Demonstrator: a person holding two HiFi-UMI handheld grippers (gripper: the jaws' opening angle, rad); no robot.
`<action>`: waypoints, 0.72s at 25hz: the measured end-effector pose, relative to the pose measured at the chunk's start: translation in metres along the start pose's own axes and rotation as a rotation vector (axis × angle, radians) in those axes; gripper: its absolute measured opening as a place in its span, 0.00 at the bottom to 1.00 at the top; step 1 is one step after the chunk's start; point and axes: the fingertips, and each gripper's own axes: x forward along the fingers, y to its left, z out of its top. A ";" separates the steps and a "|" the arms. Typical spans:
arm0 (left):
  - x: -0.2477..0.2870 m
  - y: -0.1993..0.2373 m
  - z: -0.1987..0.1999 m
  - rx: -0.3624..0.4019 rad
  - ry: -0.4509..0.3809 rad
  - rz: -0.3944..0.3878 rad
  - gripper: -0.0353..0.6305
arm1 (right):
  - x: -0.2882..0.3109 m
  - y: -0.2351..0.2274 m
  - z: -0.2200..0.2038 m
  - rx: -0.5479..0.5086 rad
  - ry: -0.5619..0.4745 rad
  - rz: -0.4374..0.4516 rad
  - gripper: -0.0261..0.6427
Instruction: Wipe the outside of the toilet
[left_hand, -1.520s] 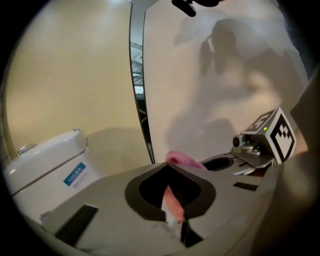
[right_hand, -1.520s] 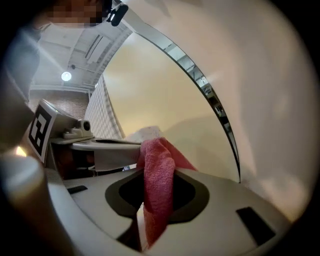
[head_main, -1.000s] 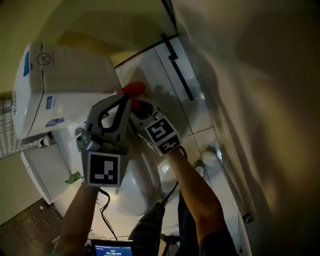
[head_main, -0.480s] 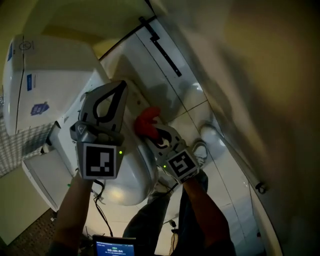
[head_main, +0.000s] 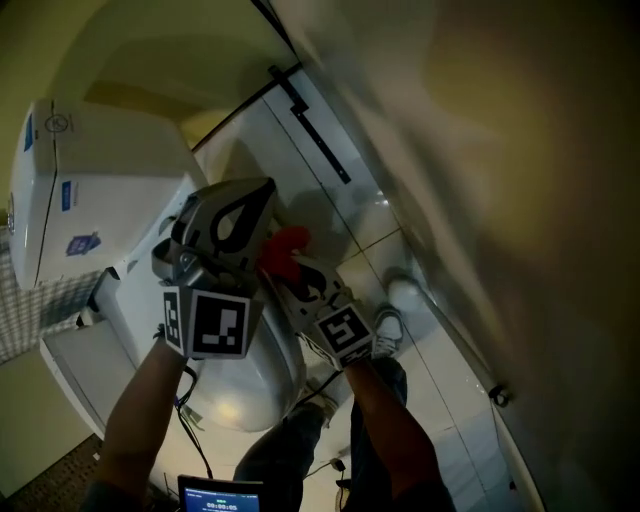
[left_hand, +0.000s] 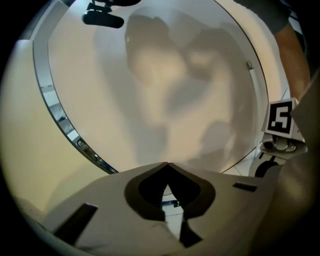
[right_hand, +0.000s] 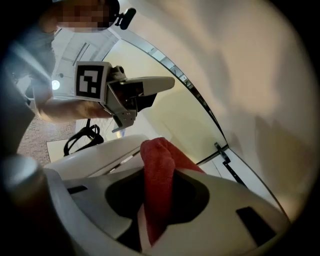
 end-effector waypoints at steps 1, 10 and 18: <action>0.009 0.006 -0.001 0.013 -0.002 0.001 0.08 | 0.014 -0.011 0.001 -0.007 -0.003 0.007 0.17; 0.084 0.029 -0.026 0.206 -0.036 0.009 0.08 | 0.135 -0.077 -0.038 -0.027 0.034 0.139 0.17; 0.108 0.015 -0.030 0.386 -0.086 -0.017 0.08 | 0.184 -0.105 -0.125 0.006 0.153 0.131 0.17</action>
